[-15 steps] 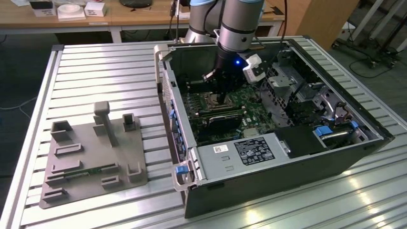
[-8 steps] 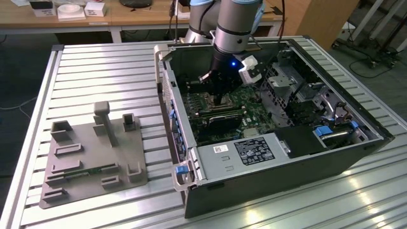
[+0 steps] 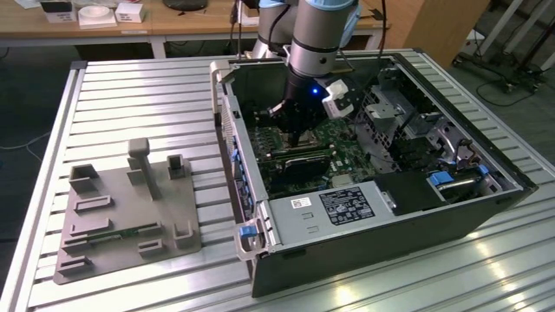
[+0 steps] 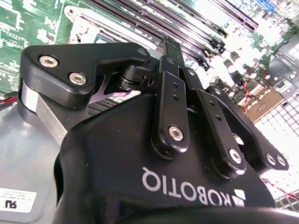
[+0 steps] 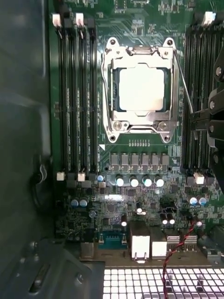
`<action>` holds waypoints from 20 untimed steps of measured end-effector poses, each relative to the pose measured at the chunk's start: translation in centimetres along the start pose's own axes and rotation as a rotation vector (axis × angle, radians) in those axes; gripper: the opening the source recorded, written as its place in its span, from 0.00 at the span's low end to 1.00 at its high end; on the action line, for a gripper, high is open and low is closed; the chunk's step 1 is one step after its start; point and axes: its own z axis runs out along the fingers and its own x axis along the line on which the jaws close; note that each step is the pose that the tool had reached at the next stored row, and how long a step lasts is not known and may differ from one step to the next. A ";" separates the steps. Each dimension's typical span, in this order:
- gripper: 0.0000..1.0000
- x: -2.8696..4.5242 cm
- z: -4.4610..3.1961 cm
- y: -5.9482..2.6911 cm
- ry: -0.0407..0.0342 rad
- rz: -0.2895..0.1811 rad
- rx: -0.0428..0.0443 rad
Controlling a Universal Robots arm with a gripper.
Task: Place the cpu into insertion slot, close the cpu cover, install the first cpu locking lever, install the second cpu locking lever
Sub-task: 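Install the second cpu locking lever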
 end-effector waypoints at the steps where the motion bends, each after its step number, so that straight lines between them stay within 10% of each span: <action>1: 0.10 0.13 0.07 -0.02 0.0005 0.000 0.0000; 20: 0.10 0.72 1.23 0.06 0.0059 -0.003 -0.0002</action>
